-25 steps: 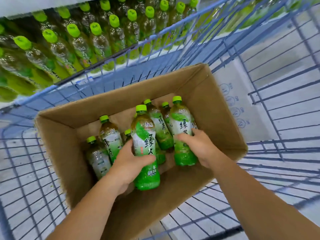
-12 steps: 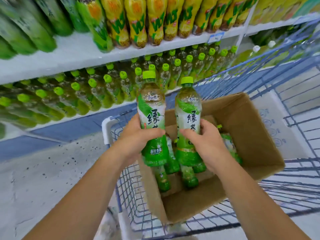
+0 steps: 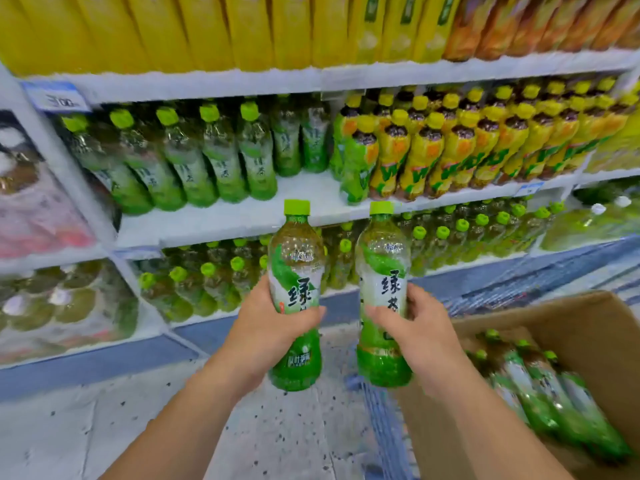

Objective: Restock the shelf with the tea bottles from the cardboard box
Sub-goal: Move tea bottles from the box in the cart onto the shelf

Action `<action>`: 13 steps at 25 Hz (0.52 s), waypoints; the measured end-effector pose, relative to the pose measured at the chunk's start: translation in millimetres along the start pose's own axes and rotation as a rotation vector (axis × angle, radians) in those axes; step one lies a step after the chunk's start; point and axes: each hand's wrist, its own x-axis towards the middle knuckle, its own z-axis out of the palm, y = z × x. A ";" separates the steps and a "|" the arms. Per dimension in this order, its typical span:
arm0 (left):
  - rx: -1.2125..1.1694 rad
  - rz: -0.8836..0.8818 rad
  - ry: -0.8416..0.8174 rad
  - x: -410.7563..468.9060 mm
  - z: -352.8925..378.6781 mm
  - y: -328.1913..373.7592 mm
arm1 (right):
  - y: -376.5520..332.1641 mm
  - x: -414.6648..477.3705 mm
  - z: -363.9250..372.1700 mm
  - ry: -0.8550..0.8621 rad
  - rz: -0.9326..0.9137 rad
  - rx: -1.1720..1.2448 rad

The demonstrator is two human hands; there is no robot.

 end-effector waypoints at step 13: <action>0.204 0.258 0.214 137.2 -36.3 33.6 | -36.3 149.8 68.6 -0.066 -0.148 0.058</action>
